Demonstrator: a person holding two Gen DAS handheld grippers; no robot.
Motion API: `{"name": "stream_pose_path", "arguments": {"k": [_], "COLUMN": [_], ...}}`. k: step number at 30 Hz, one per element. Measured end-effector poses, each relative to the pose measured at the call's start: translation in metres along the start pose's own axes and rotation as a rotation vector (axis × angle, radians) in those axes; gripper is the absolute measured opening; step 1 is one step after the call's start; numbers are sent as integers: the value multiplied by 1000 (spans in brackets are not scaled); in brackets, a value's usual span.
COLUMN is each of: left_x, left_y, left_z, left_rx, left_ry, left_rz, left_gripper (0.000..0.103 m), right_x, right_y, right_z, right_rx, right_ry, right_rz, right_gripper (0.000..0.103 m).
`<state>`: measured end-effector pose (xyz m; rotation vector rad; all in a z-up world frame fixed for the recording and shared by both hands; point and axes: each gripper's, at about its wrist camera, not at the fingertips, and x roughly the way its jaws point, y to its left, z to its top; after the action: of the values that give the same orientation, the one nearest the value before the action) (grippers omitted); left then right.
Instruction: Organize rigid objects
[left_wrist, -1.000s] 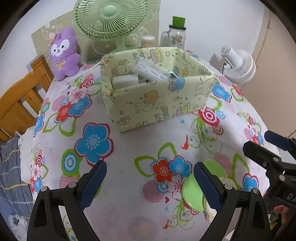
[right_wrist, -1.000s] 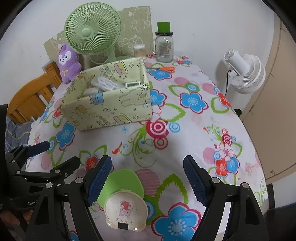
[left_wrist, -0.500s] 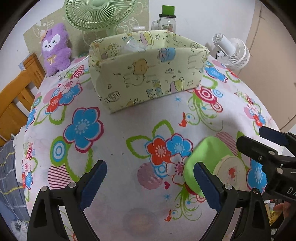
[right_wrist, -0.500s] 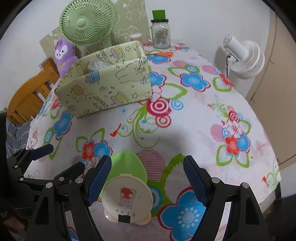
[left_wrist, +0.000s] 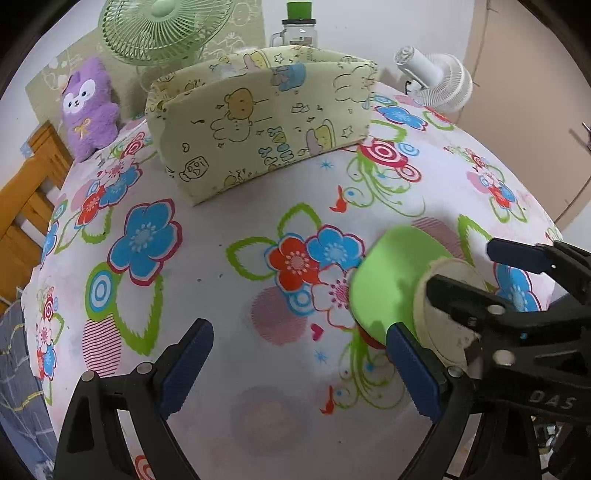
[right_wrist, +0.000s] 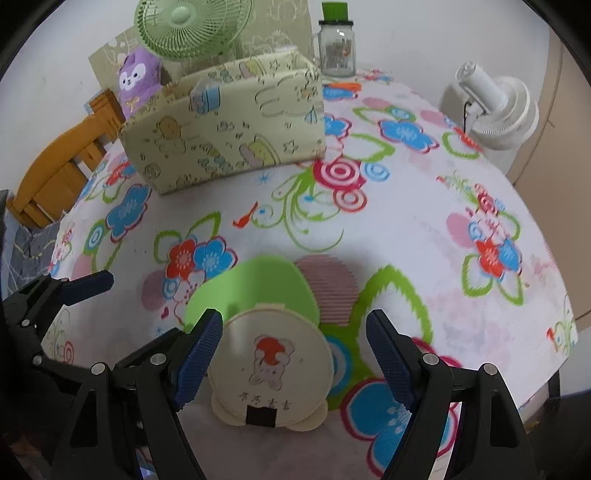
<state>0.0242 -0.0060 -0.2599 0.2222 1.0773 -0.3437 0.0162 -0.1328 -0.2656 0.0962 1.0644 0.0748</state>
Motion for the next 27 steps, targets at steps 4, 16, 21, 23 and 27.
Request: {"name": "stream_pose_path", "arguments": {"k": [4, 16, 21, 23, 27], "left_x": [3, 8, 9, 8, 8], "left_y": [3, 0, -6, -9, -15], "left_z": [-5, -20, -17, -14, -7], "left_rx": [-24, -24, -28, -34, -53], "left_ry": [26, 64, 61, 56, 53], "left_rz": [-14, -17, -32, -40, -58], "left_gripper": [96, 95, 95, 95, 95], "right_x": [3, 12, 10, 7, 4], "right_y": [4, 11, 8, 6, -3], "right_z": [-3, -17, -16, -14, -8], "right_rx": [4, 25, 29, 24, 26], "right_ry": [8, 46, 46, 41, 35], "right_rz": [-3, -46, -63, -67, -78], "right_gripper": [88, 81, 77, 77, 77]}}
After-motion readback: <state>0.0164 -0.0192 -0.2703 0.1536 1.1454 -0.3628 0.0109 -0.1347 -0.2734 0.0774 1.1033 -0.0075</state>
